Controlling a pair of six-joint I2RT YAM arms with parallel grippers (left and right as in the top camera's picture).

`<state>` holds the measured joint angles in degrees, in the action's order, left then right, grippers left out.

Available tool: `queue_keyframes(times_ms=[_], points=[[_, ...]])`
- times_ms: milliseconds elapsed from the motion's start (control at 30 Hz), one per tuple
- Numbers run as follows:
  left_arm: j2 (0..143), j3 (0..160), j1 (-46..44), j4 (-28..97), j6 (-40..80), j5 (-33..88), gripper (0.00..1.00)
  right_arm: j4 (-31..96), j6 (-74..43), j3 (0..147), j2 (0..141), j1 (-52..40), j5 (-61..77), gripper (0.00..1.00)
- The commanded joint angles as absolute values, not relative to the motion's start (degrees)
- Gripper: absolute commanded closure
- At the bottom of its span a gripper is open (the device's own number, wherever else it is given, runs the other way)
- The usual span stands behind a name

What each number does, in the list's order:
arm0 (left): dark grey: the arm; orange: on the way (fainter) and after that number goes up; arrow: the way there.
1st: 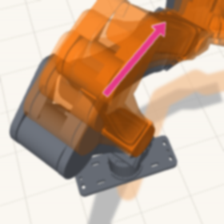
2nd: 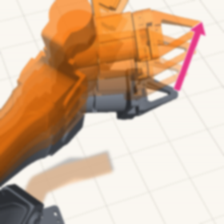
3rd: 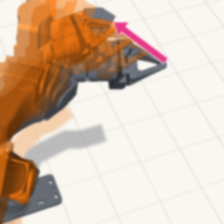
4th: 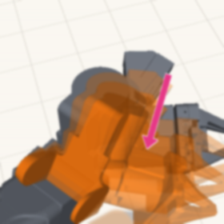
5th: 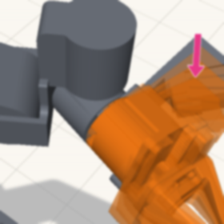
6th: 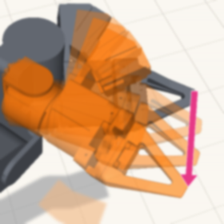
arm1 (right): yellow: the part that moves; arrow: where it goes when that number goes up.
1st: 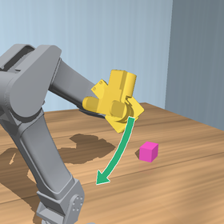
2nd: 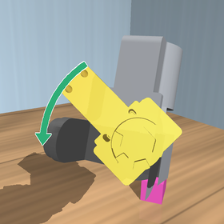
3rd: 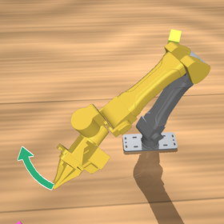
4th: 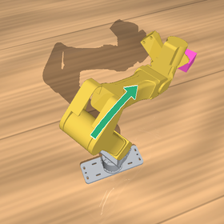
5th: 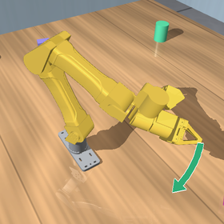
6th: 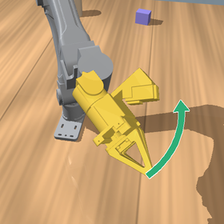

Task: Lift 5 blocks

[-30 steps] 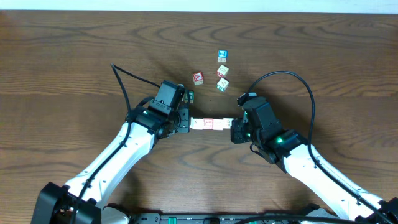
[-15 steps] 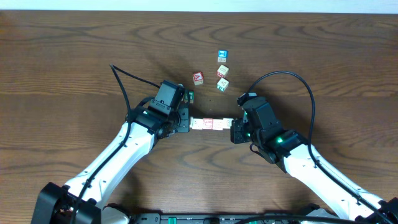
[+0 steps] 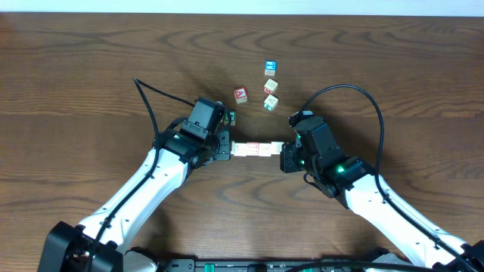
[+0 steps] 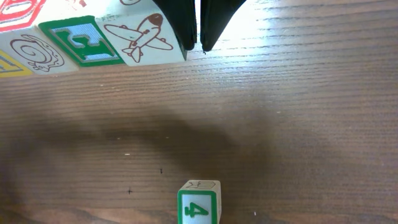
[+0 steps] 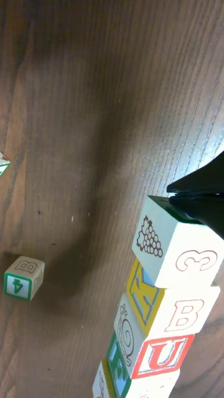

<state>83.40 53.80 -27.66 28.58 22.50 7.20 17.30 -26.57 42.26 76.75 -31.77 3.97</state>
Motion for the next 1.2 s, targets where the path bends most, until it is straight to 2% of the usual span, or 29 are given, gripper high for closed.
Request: queue_keyframes(times_ms=[0,1167], points=[[82.5,55.0,-30.6,25.7,23.9,21.0,0.93,14.8,-27.2,46.2,75.2,-34.7,21.6,0.99],[82.2,56.2,-30.6,25.6,23.9,21.7,0.93,15.0,-27.2,47.9,75.2,-34.7,22.8,0.99]])
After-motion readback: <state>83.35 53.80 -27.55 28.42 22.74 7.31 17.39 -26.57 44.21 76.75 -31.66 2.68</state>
